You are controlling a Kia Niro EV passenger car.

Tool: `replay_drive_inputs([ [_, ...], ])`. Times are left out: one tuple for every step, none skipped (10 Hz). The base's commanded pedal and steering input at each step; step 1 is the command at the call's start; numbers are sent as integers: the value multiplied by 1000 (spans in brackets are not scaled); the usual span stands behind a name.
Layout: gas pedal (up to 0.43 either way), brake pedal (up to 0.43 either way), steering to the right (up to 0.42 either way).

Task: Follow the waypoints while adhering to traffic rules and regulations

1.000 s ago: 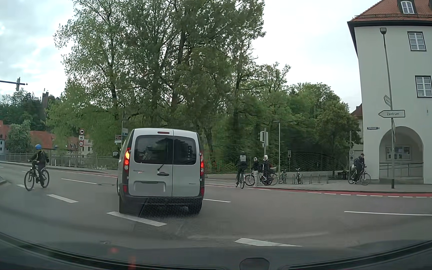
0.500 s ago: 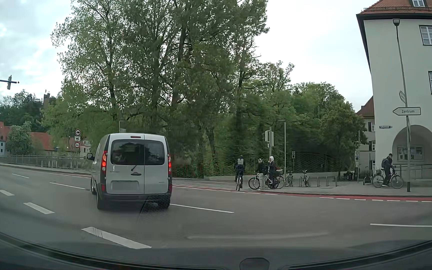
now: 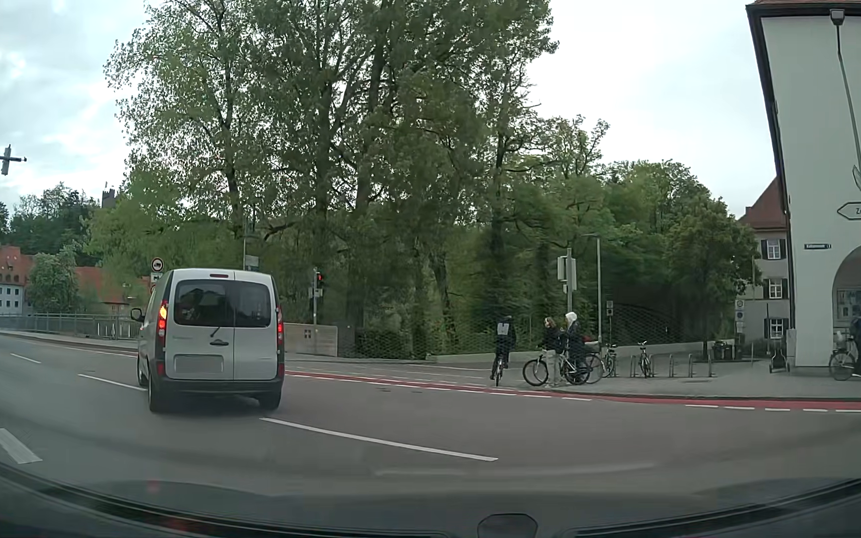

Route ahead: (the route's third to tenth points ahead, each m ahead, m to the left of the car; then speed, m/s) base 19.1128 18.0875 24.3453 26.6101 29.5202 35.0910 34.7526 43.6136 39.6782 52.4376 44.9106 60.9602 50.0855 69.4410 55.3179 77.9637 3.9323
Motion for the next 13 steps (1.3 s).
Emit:
replay_drive_inputs([
  [299, 0, -184],
  [280, 0, -200],
  [280, 0, -214],
  [268, 0, -232],
  [260, 0, -249],
  [260, 0, -258],
  [260, 0, -271],
  [260, 0, -280],
  [260, 0, -288],
  [260, 0, -296],
  [260, 0, -303],
  [260, 0, -306],
  [260, 0, -307],
])
